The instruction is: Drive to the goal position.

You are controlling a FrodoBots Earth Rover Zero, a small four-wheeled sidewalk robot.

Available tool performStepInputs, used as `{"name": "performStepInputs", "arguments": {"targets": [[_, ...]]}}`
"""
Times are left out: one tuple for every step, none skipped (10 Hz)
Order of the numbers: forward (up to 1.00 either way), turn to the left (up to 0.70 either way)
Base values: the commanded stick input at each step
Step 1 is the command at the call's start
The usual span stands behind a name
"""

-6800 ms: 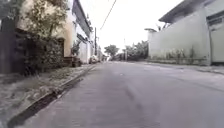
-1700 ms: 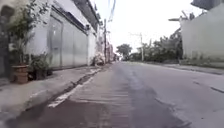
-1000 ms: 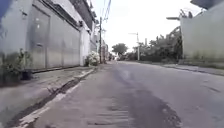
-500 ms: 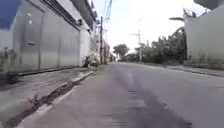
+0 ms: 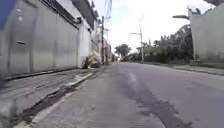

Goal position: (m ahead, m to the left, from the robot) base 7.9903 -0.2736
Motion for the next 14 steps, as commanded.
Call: {"name": "performStepInputs", "arguments": {"targets": [[1.0,-0.4],[1.0,-0.4],[1.0,-0.4],[1.0,-0.06],[1.0,0.0],[1.0,0.0],[1.0,0.0],[1.0,0.0],[1.0,0.0],[1.0,0.0],[1.0,0.0],[1.0,0.0],[1.0,0.0],[1.0,0.0]]}}
